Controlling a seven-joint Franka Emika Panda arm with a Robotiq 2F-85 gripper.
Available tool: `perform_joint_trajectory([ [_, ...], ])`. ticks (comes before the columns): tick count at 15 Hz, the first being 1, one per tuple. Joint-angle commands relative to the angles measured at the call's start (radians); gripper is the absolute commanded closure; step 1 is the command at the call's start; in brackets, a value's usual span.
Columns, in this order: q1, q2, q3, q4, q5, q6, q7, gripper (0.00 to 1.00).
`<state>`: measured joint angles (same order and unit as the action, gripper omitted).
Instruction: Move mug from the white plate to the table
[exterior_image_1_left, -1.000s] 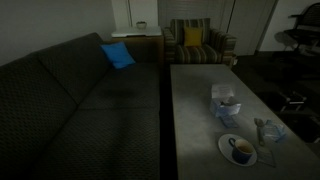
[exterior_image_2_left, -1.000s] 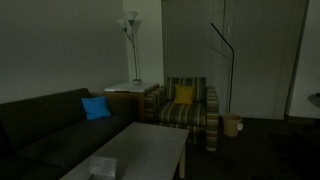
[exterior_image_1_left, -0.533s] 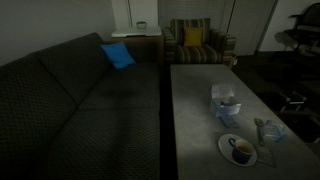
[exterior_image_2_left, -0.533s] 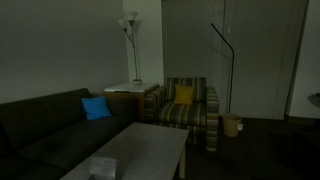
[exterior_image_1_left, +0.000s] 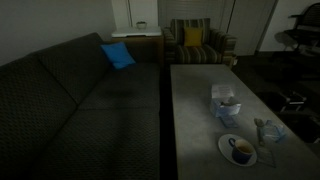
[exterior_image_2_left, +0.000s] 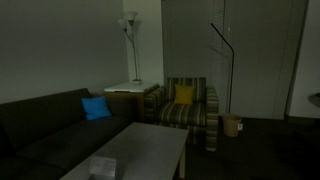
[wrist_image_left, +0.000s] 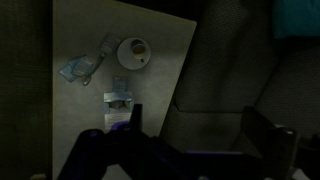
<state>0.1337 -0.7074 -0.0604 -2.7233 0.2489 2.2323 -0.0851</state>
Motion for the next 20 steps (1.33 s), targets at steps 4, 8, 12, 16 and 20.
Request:
perform_joint_trajectory([
  [4,-0.006,0.029,0.001,0.002,0.01,0.015,-0.015,0.0],
  [8,0.022,0.126,-0.009,0.011,0.03,0.058,-0.053,0.0],
  [12,0.045,0.283,0.001,0.048,0.023,0.104,-0.092,0.0],
  [16,0.055,0.449,0.012,0.115,0.021,0.135,-0.123,0.0],
  [20,0.054,0.602,0.043,0.203,0.025,0.123,-0.151,0.0],
])
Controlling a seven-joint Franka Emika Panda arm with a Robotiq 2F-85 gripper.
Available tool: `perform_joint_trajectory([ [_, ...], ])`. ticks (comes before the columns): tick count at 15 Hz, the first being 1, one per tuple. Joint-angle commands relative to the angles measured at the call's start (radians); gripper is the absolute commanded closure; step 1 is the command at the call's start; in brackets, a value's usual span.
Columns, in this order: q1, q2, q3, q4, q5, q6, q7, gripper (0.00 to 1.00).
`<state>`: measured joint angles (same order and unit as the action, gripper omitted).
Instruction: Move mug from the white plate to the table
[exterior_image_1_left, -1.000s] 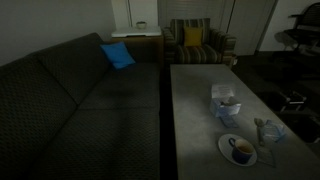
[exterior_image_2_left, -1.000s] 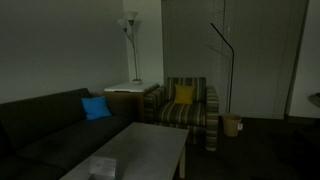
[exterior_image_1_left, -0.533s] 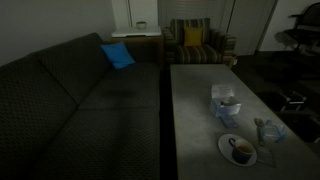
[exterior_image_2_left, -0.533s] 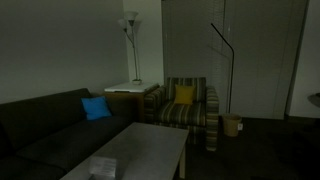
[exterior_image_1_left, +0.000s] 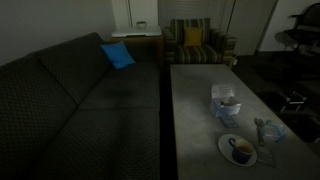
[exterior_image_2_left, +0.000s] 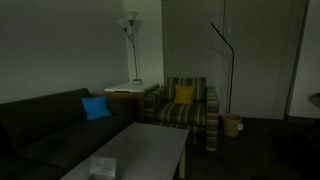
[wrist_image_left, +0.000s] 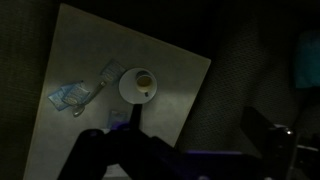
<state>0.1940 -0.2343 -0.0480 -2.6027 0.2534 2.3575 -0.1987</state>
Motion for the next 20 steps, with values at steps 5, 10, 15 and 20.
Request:
perform_joint_trajectory([
  [5,-0.027,0.228,0.085,0.155,0.01,-0.072,-0.04,0.0],
  [10,-0.034,0.219,0.102,0.138,0.0,-0.045,-0.011,0.0],
  [15,-0.038,0.311,0.114,0.18,-0.072,0.033,0.071,0.0],
  [20,-0.054,0.517,0.107,0.302,-0.168,0.085,0.12,0.0],
])
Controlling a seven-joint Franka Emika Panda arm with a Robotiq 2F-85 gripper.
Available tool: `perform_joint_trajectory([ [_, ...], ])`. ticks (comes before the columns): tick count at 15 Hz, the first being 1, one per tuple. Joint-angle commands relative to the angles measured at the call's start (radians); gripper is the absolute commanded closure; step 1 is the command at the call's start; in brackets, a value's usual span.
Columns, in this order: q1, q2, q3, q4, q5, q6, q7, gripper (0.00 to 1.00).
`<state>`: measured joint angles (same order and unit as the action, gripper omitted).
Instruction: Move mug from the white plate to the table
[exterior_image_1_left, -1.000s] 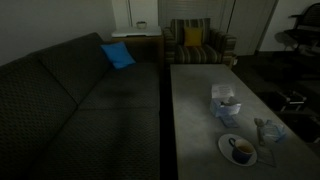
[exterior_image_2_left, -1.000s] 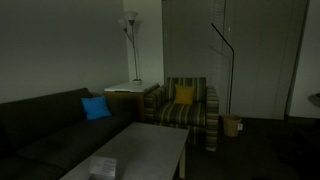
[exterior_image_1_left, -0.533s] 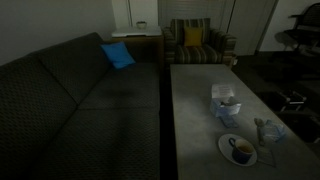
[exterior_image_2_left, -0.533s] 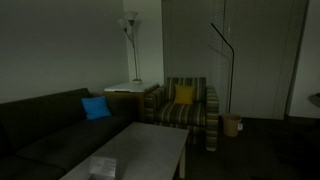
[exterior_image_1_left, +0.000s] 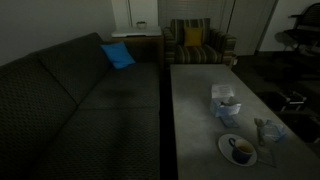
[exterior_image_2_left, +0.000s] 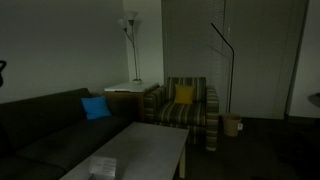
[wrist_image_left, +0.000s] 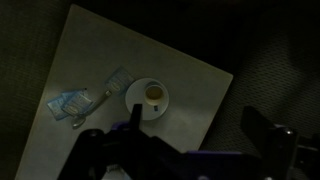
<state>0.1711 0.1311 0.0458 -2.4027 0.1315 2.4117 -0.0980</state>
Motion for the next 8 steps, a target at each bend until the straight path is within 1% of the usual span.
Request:
perform_joint_trajectory([
  [1,-0.036,0.196,0.017,0.138,-0.051,0.024,0.011,0.0],
  [3,-0.051,0.293,0.029,0.213,-0.037,0.027,-0.021,0.0],
  [4,-0.057,0.334,0.037,0.251,-0.029,0.01,-0.03,0.0],
  [6,-0.065,0.416,0.047,0.321,-0.036,0.006,-0.039,0.0],
  [8,-0.071,0.47,0.06,0.376,-0.035,-0.009,-0.042,0.0],
])
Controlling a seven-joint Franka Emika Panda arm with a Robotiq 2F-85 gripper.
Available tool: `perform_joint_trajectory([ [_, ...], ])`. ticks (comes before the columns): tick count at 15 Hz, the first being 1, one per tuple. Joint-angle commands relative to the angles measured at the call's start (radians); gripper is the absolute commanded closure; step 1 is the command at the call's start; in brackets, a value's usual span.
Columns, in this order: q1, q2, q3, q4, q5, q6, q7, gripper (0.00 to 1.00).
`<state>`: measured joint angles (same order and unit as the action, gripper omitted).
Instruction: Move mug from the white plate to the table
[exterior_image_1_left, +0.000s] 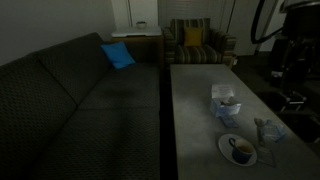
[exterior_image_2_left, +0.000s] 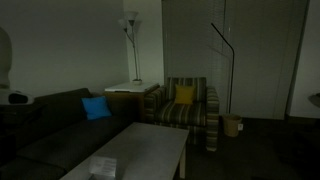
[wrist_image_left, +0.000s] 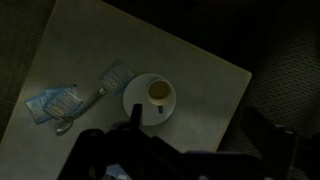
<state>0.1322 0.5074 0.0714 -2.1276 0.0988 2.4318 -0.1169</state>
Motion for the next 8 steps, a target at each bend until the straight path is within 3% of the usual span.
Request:
perform_joint_trajectory([
  [1,-0.032,0.121,0.037,0.126,-0.006,-0.032,-0.018,0.0],
  [4,-0.025,0.183,0.041,0.183,-0.009,-0.038,0.004,0.0],
  [8,-0.019,0.18,0.037,0.171,-0.011,-0.005,0.04,0.0],
])
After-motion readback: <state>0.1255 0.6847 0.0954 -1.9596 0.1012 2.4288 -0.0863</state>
